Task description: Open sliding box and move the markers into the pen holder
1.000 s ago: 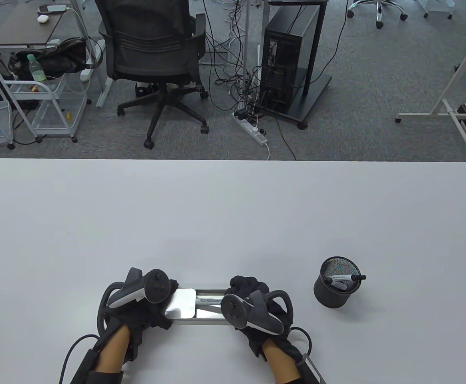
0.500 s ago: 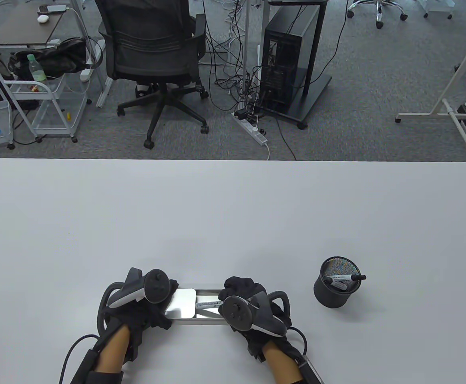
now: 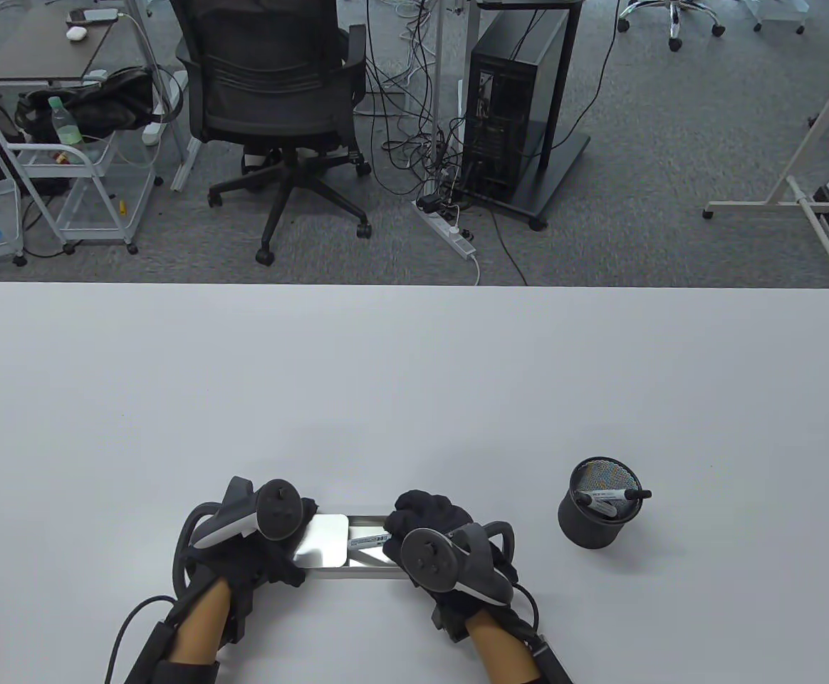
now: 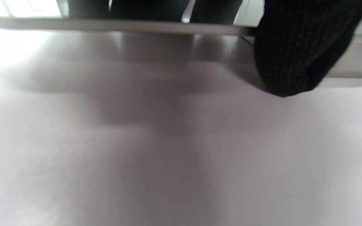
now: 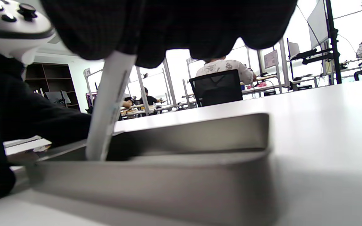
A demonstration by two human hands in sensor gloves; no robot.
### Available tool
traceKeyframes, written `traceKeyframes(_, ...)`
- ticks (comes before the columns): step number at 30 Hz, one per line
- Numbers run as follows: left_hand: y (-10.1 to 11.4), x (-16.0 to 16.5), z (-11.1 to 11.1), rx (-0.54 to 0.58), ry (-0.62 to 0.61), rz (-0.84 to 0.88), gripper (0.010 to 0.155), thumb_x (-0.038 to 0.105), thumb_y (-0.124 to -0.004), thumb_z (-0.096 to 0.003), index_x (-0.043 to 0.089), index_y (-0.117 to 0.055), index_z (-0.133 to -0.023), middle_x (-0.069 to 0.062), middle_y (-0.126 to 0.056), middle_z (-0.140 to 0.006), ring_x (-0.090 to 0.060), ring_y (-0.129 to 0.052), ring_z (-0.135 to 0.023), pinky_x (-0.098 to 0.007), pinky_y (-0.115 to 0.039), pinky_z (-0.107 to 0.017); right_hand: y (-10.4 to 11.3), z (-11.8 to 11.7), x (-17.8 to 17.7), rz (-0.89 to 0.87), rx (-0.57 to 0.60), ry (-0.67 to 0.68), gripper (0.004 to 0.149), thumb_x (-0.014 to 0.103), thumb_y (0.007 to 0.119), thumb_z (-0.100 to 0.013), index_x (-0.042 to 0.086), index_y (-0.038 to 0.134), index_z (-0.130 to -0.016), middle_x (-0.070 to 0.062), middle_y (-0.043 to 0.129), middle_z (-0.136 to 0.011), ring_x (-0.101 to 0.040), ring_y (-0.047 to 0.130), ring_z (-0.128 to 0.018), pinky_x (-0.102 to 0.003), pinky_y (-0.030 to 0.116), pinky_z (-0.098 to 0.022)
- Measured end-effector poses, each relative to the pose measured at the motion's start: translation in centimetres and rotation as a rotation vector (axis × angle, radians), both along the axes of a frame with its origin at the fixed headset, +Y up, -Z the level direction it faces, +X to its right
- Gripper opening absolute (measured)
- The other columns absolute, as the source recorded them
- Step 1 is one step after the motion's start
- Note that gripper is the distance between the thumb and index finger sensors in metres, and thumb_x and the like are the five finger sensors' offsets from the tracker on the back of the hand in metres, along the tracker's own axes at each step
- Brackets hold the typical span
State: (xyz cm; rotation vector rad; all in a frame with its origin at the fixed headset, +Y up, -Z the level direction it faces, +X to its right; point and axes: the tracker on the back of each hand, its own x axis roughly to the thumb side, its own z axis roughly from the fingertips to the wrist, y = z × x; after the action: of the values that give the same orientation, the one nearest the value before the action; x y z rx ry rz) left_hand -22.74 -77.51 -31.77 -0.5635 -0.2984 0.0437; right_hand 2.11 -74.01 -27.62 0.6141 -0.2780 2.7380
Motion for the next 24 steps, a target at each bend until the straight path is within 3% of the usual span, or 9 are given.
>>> traceKeyframes(11, 0.0, 0.0, 0.0, 0.000, 0.000, 0.000, 0.081, 0.062, -0.075, -0.0444, 0.039, -0.029, -0.106, -0.003, -0.031, -0.117, -0.028, -0.035, -0.105, -0.056, -0.038, -0.077, 0.7, 0.9, -0.6, -0.108, 0.068, 0.049, 0.041, 0.045, 0.085, -0.035, 0.023, 0.086, -0.070, -0.003, 0.082, -0.084, -0.026, 0.089, -0.067, -0.043, 0.079, -0.053)
traceKeyframes(24, 0.0, 0.0, 0.0, 0.000, 0.000, 0.000, 0.081, 0.062, -0.075, -0.0445, 0.039, -0.028, -0.107, -0.002, -0.030, -0.117, -0.028, -0.035, -0.105, -0.056, -0.038, -0.077, 0.7, 1.5, -1.4, -0.212, 0.070, 0.105, 0.040, 0.043, 0.078, -0.039, 0.023, 0.087, -0.072, -0.004, 0.083, -0.084, -0.027, 0.089, -0.067, -0.044, 0.078, -0.052)
